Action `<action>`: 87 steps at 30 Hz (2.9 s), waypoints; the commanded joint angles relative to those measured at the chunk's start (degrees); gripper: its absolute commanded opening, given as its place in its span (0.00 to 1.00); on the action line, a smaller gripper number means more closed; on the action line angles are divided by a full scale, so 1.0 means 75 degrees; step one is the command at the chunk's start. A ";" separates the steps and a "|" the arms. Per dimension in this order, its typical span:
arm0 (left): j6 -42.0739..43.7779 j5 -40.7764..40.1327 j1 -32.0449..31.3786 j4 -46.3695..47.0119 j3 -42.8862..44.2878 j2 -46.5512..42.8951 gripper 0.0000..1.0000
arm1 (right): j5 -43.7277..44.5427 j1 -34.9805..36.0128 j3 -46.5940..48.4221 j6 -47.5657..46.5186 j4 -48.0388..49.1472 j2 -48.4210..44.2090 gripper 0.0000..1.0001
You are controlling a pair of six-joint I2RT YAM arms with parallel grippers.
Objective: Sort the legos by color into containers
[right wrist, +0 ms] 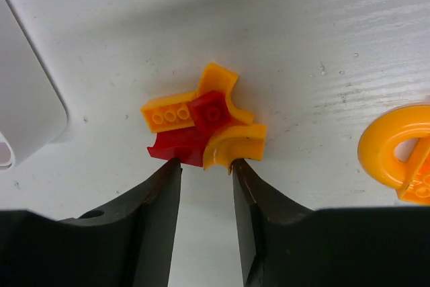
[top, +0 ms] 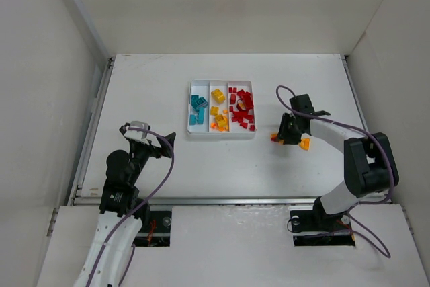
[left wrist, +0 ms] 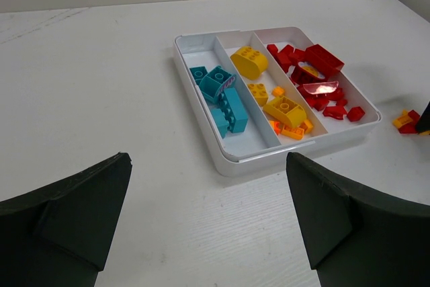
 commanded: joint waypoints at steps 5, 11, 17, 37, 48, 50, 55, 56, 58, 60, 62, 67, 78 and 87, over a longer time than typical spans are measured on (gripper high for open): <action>0.0020 0.0061 0.0012 0.0386 -0.0045 -0.0025 0.99 | 0.0856 0.0083 0.0101 -0.0152 -0.0290 -0.0026 0.41; 0.0020 0.0061 0.0012 0.0386 -0.0045 -0.0025 0.99 | 0.1045 0.0083 0.0101 -0.0292 -0.0444 -0.0249 0.19; 0.0020 0.0061 0.0012 0.0386 -0.0045 -0.0025 0.99 | 0.1045 0.0083 0.0101 -0.0292 -0.0444 -0.0249 0.07; 0.0020 0.0061 0.0012 0.0386 -0.0115 0.0045 0.99 | 0.1001 0.3633 0.3660 -0.1441 -0.0117 0.0648 0.00; 0.0020 -0.0021 0.0012 0.0386 -0.0115 0.0045 0.99 | 0.0588 0.3704 0.7106 -0.1956 -0.0618 0.3850 0.19; 0.0020 -0.0021 0.0012 0.0386 -0.0115 0.0045 0.99 | 0.0658 0.3704 0.7436 -0.1956 -0.0969 0.4074 0.33; 0.0020 -0.0021 0.0012 0.0386 -0.0115 0.0045 0.99 | 0.0810 0.3704 0.7754 -0.1956 -0.1206 0.4298 0.59; 0.0020 -0.0021 0.0012 0.0386 -0.0115 0.0045 0.99 | 0.0810 0.3704 0.7754 -0.1956 -0.1206 0.4205 0.61; 0.0020 -0.0021 0.0012 0.0386 -0.0115 0.0045 0.99 | 0.0810 0.3704 0.7567 -0.1956 -0.1206 0.3948 0.61; 0.0020 -0.0021 0.0012 0.0386 -0.0115 0.0045 0.99 | 0.0810 0.3577 0.7380 -0.1700 -0.1206 0.3643 0.61; 0.0020 -0.0021 0.0012 0.0386 -0.0115 -0.0024 0.99 | 0.1056 0.3144 0.6681 -0.1129 -0.1206 0.2885 0.63; 0.0020 -0.0021 0.0012 0.0386 -0.0115 -0.0095 0.99 | 0.1615 0.1352 0.4172 -0.0328 -0.1275 0.0949 0.63; 0.0020 -0.0021 0.0012 0.0386 -0.0115 -0.0236 0.99 | 0.1855 -0.1624 0.1380 -0.0820 -0.1557 -0.0366 0.69; 0.0020 -0.0021 0.0012 0.0386 -0.0115 -0.0377 0.99 | 0.1045 -0.1827 0.1215 -0.1241 -0.1803 0.0547 0.63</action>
